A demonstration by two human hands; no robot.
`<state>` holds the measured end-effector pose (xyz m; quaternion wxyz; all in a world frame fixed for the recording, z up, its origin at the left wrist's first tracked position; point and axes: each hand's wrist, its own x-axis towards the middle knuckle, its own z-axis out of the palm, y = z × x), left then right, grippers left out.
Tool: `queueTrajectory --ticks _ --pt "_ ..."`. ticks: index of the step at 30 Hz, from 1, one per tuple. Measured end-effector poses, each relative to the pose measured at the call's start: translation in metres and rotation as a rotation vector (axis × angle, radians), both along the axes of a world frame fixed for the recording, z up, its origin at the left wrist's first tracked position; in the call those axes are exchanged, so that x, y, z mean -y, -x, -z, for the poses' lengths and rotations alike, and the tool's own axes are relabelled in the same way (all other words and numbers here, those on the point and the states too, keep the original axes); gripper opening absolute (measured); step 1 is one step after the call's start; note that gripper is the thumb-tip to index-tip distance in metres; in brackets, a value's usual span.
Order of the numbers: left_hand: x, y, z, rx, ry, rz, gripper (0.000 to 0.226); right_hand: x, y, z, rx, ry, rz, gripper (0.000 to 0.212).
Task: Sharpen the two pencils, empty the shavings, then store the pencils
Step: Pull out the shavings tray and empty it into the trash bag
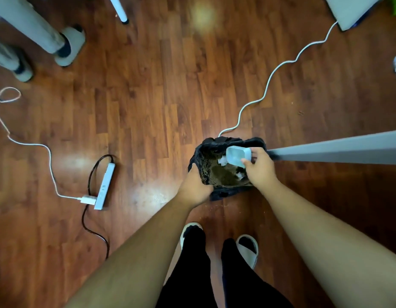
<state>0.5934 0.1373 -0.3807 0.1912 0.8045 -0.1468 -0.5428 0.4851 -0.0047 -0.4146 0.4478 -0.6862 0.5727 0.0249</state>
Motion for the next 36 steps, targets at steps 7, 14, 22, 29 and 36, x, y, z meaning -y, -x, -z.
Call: queueTrajectory --ticks 7,14,22,29,36 --pt "0.024 -0.021 -0.170 0.207 0.231 0.115 0.097 0.000 -0.007 -0.161 0.273 -0.106 0.042 0.031" --pt "0.068 -0.015 -0.330 0.464 0.543 0.484 0.084 0.011 0.025 -0.338 0.504 -0.016 0.058 0.032" --pt "0.114 0.107 -0.434 0.515 0.930 0.843 0.068 -0.010 0.173 -0.449 0.650 0.192 0.436 0.021" --pt "0.096 0.299 -0.472 0.311 1.140 1.150 0.060 -0.091 0.361 -0.491 0.704 0.323 0.869 0.025" --pt "0.047 0.474 -0.468 0.139 1.186 1.409 0.054 -0.182 0.522 -0.482 0.738 0.369 1.142 0.022"
